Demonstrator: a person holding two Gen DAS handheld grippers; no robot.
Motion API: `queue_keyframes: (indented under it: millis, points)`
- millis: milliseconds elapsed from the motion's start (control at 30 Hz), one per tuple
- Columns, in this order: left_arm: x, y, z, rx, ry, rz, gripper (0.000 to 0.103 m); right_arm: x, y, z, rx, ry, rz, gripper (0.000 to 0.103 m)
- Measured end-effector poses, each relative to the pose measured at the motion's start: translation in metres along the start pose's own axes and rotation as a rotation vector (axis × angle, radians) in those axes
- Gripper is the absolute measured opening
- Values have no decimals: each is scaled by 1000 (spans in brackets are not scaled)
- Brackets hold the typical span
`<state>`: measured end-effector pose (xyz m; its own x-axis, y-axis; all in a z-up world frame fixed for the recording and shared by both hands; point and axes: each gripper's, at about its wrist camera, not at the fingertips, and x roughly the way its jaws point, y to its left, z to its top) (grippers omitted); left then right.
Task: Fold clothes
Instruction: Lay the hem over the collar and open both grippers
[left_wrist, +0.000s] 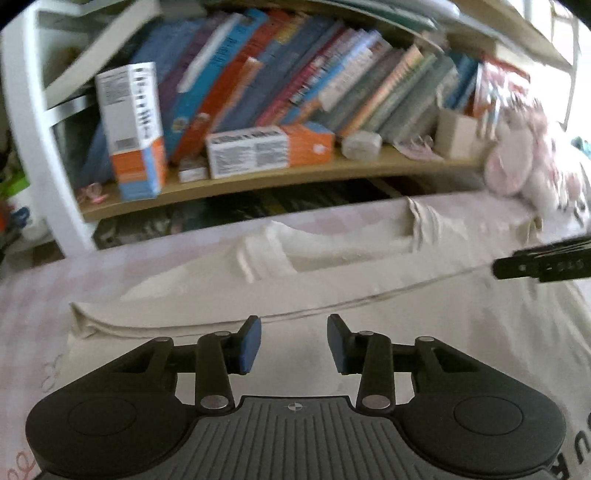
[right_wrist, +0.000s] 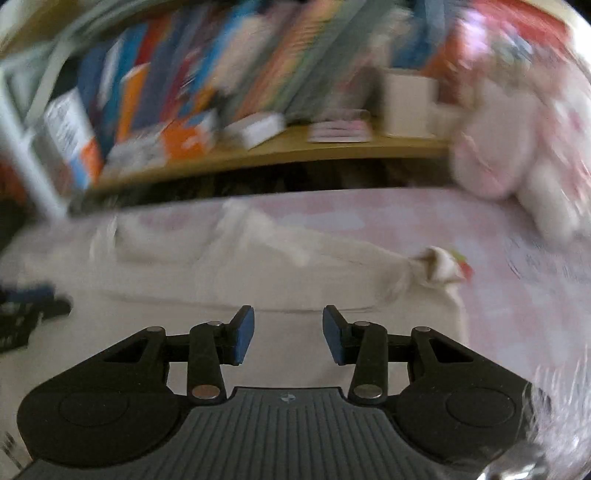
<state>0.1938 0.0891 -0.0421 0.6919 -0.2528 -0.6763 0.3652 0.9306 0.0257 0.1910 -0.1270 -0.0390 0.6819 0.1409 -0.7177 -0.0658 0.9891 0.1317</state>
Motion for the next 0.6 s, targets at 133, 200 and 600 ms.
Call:
queue_keyframes:
  millis: [133, 200, 600]
  points:
    - [11, -12, 2, 38, 26, 0, 38, 13, 23, -8, -60, 7, -33, 43]
    - [16, -18, 3, 54, 39, -1, 38, 15, 30, -10, -112, 1, -51, 45]
    - [44, -37, 31, 246, 30, 126, 43, 12, 26, -10, -154, 18, -17, 47]
